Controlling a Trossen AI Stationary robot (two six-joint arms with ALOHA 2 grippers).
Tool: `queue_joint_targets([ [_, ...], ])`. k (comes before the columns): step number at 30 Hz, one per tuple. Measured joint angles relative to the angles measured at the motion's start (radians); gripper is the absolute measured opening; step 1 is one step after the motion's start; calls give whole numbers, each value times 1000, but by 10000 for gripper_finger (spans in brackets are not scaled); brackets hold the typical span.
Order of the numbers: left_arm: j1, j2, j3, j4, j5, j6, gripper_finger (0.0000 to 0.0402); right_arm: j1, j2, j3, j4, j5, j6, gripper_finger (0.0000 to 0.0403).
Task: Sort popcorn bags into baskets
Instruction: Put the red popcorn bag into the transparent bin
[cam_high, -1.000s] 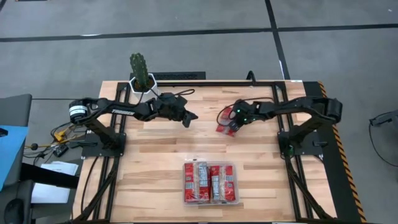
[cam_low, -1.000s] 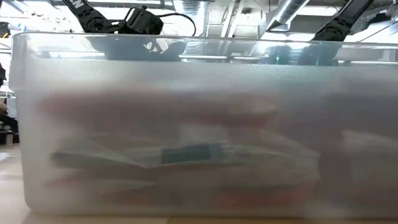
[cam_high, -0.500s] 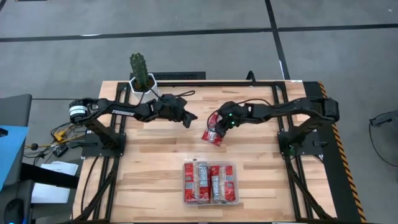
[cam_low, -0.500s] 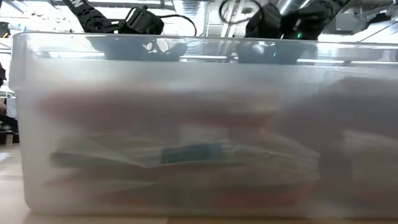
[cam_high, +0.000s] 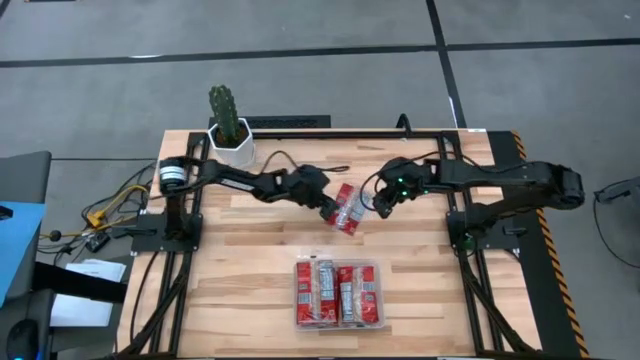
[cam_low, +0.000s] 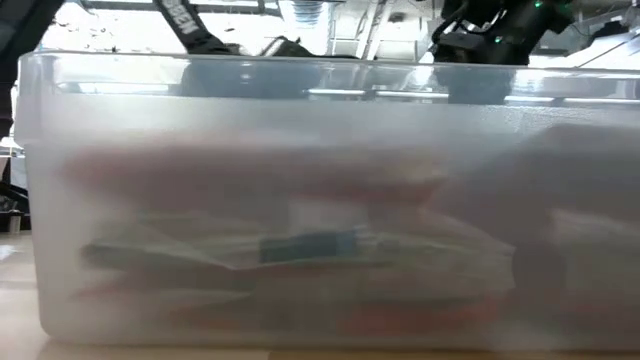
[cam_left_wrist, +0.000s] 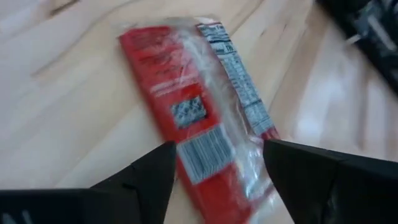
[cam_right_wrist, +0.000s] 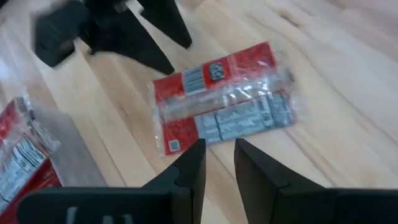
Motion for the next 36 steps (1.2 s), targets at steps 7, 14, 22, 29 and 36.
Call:
queue_joint_targets([
  [7,-29,167,233,-213,-8,91,245,42,-59,-1,-111,101,23,108],
  [14,-48,281,372,-396,-51,95,245,88,-61,-2,-111,109,33,108],
  [22,-54,313,387,-446,-45,90,132,108,-62,-2,-131,146,36,108],
  [29,-65,321,381,-381,63,137,14,40,-63,-2,-131,109,-36,108],
  [36,-103,258,374,-433,20,216,2,-87,-129,-3,-134,-2,-150,108],
])
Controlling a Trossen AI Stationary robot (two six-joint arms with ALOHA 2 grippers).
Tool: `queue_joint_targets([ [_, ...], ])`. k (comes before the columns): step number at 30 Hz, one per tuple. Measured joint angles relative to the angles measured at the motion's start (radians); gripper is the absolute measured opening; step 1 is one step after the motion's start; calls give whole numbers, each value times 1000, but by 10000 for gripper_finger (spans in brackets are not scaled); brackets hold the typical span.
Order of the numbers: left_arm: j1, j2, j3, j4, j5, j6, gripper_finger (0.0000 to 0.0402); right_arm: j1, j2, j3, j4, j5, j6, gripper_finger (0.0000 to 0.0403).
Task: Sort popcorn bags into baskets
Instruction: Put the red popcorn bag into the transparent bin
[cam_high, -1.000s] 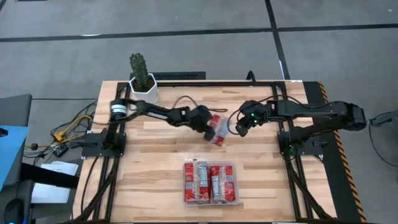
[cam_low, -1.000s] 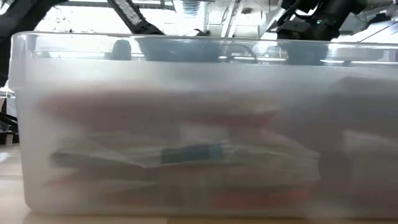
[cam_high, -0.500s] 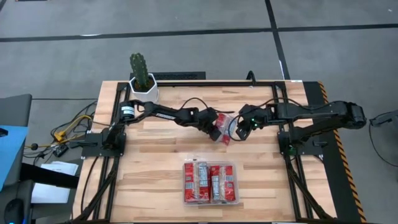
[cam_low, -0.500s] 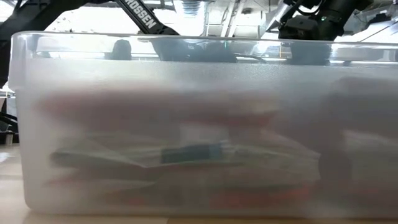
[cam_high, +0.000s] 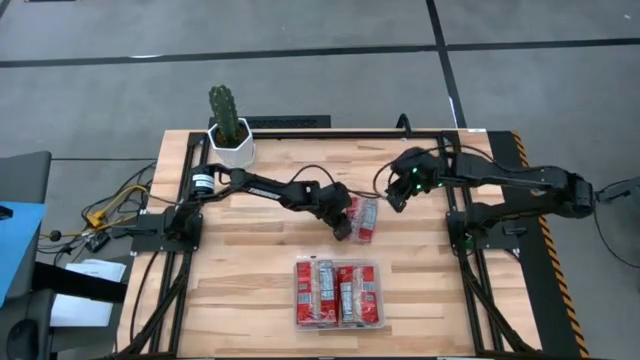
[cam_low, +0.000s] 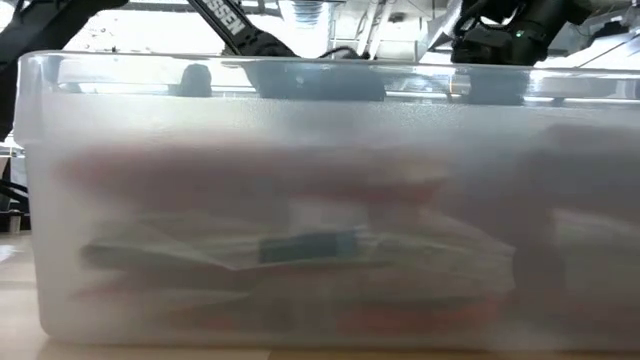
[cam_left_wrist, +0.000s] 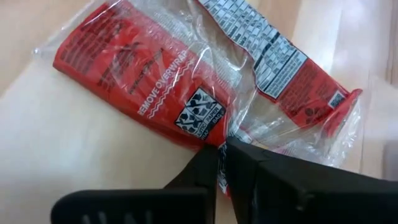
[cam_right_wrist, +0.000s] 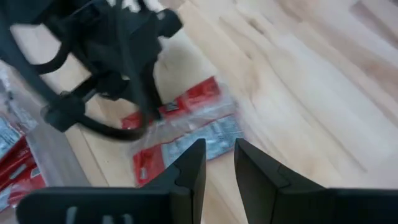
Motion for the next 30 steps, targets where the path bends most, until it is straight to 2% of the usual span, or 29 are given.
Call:
queue_joint_targets([
  [5,-26,-63,-1,-29,-76,74,1,-119,-64,0,-78,-98,-58,128],
  [9,-52,-99,-2,-43,-148,112,0,-202,-96,0,-107,-141,-79,183],
  [13,-72,-134,2,-26,-182,146,0,-262,-104,0,-97,-231,-121,244],
  [15,-83,-145,2,-32,-191,163,0,-274,-92,0,-86,-286,-158,262],
  [20,-110,-173,2,-33,-240,195,0,-275,-34,0,-46,-429,-256,270],
  [30,-165,-255,3,-37,-335,237,0,-284,99,0,75,-563,-315,270],
])
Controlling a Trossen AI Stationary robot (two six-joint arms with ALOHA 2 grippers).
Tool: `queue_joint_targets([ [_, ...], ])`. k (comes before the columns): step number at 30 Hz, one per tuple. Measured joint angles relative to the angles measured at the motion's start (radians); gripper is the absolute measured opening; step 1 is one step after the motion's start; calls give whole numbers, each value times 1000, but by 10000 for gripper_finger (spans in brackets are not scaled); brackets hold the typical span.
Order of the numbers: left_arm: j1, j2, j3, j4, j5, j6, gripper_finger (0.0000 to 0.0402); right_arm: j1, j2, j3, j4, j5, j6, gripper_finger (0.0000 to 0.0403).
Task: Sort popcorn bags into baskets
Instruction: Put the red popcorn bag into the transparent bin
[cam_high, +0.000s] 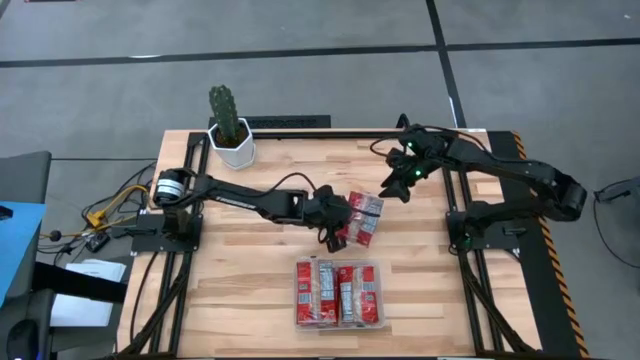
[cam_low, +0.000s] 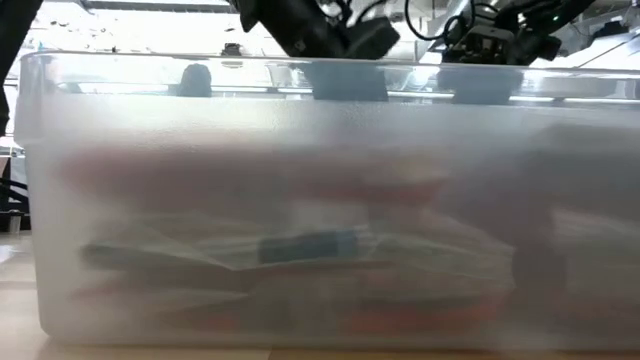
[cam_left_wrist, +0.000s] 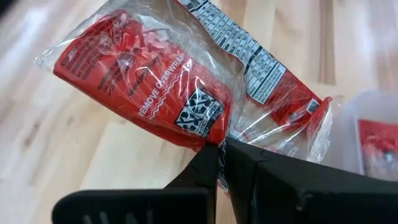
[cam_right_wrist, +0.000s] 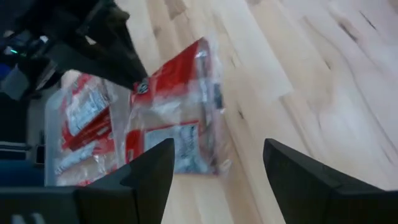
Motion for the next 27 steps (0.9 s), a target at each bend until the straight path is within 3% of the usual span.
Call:
queue_joint_targets([
  [8,-21,-36,1,-3,-44,-1,0,10,54,0,97,-159,28,270],
  [18,-34,-36,1,4,-43,-14,0,115,134,1,105,-188,21,255],
  [22,-45,-36,1,8,-44,-15,0,149,154,0,144,-169,19,194],
  [27,-56,-34,1,15,-35,-5,16,158,164,0,160,-176,15,43],
])
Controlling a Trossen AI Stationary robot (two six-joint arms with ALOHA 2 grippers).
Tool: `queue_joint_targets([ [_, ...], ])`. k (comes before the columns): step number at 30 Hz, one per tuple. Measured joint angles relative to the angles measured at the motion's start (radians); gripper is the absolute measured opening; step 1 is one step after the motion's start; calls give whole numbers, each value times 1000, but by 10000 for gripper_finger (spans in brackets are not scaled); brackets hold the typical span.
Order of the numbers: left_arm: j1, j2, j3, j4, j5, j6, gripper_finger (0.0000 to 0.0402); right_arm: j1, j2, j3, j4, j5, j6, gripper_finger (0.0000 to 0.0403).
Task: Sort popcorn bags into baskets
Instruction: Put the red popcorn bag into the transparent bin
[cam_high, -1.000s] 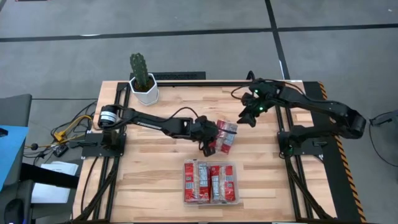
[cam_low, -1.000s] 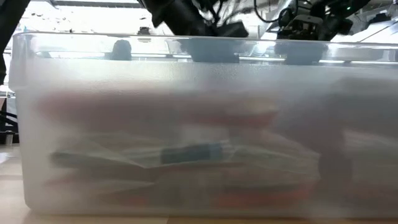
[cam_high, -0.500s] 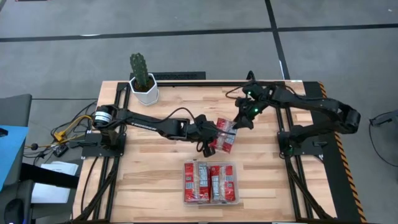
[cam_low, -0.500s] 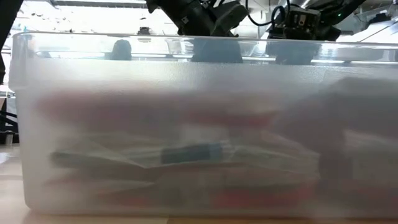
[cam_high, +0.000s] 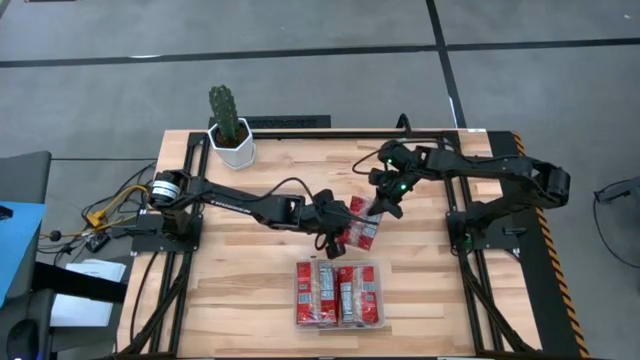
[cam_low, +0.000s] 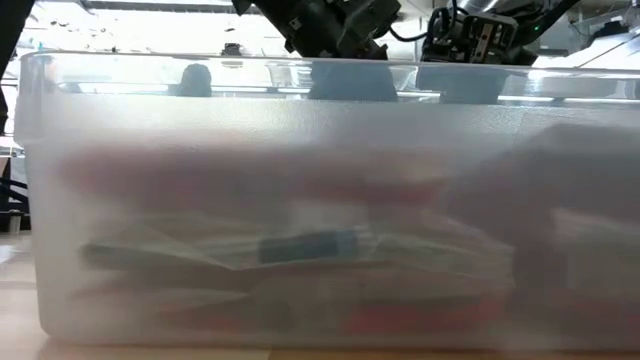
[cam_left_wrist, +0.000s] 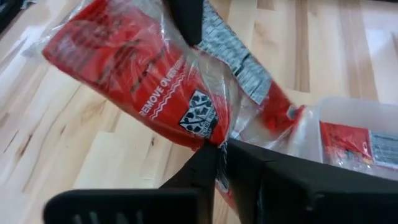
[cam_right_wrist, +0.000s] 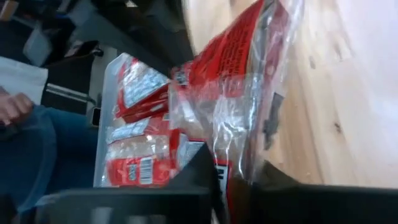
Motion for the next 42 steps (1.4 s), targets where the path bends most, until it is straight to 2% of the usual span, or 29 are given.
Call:
queue_joint_targets([
  [2,0,0,0,-1,23,12,35,-1,0,0,4,-4,-12,21],
  [6,2,-44,2,-74,90,-9,85,-20,-22,-1,7,-8,-3,28],
  [11,5,-171,2,-269,171,-42,139,-30,-60,-1,-22,-30,32,18],
  [14,6,-267,2,-362,181,-48,156,18,-73,0,-31,-52,78,22],
  [21,3,-464,2,-501,112,-106,160,254,-62,0,-2,-40,148,23],
  [28,2,-565,2,-512,-10,-117,158,428,-24,1,118,65,236,35],
  [37,1,-578,0,-555,-18,-132,157,543,106,0,189,64,251,27],
  [42,1,-578,0,-569,-18,-157,157,569,177,0,248,46,276,42],
])
